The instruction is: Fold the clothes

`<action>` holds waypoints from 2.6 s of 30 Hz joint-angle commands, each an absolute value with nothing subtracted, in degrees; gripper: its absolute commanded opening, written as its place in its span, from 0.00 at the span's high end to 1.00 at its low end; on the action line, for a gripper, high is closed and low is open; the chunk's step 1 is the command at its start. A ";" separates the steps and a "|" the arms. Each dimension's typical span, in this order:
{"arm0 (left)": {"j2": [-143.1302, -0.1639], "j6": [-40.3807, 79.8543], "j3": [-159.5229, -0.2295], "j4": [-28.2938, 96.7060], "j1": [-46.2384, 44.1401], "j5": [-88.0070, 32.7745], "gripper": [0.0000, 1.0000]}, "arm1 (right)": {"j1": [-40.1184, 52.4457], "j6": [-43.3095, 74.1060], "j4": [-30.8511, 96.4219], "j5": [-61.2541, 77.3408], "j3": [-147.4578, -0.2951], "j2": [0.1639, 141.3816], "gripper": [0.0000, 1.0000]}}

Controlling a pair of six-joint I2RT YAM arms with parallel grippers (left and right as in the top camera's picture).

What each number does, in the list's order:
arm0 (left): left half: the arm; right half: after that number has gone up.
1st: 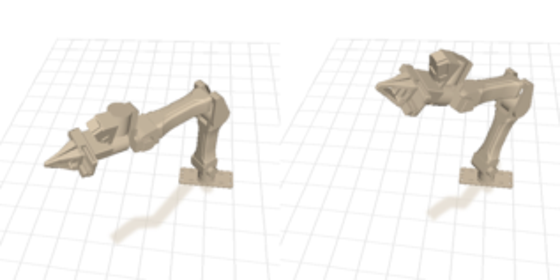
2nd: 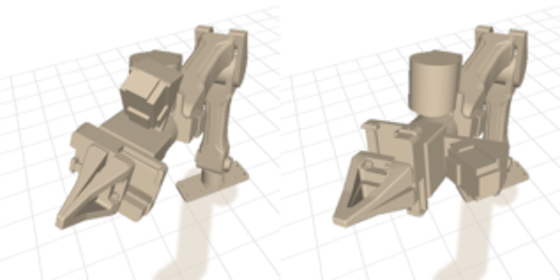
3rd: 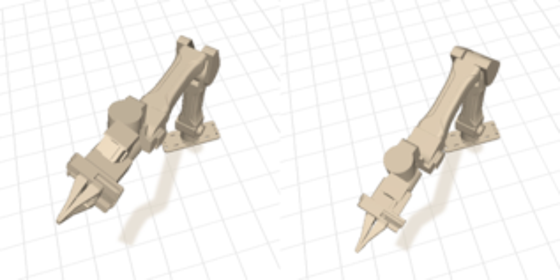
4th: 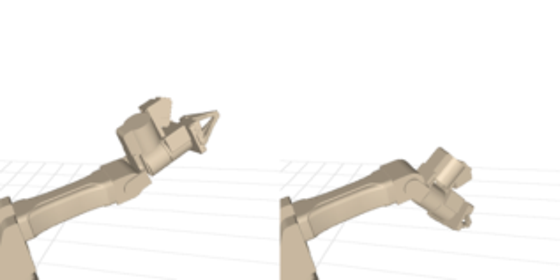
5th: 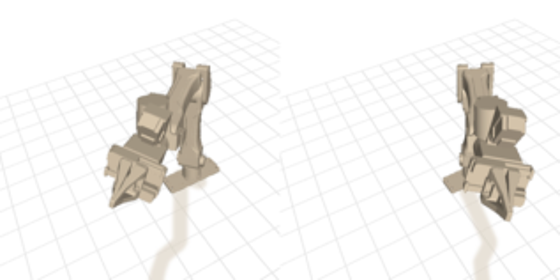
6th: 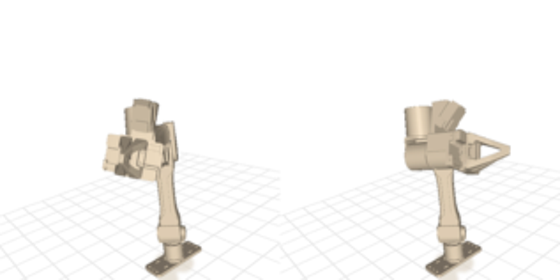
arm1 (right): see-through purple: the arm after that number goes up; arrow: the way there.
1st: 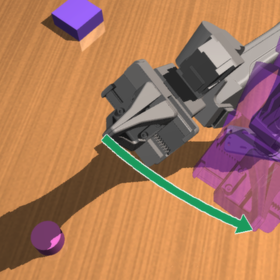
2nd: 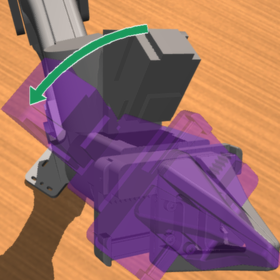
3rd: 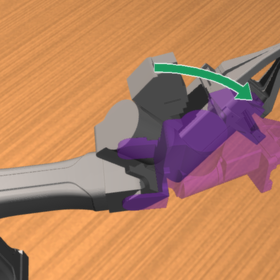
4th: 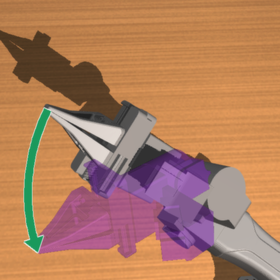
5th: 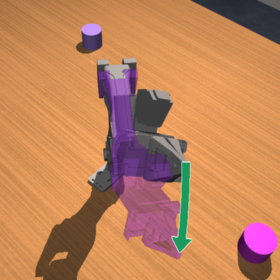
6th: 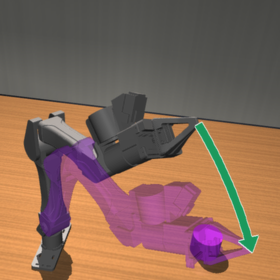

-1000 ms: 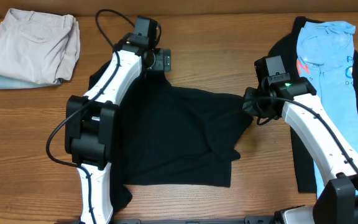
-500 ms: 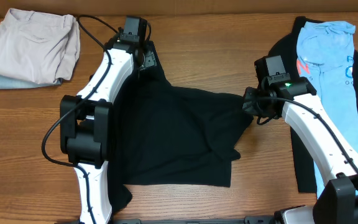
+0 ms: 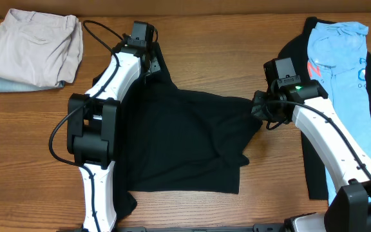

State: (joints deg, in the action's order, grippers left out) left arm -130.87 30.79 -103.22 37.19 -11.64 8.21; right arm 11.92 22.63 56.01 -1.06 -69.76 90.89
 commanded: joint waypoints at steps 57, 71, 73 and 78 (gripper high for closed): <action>-134.63 23.75 -123.79 54.17 -11.27 7.18 0.68 | 11.70 22.44 53.65 -1.89 -70.83 90.24 0.96; -134.72 23.81 -110.87 36.77 -11.33 0.38 0.41 | 11.70 22.44 53.60 -1.91 -70.83 90.24 0.96; -134.72 23.81 -109.97 35.40 -11.33 0.34 0.41 | 11.70 22.44 53.58 -1.93 -70.83 90.24 0.96; -134.72 23.79 -109.86 33.61 -11.33 0.38 0.44 | 11.70 22.44 53.43 -1.91 -70.83 90.24 0.96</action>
State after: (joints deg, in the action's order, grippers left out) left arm -134.19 23.99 -110.17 34.94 -11.57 1.06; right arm 11.92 22.48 53.91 -1.08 -69.76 90.89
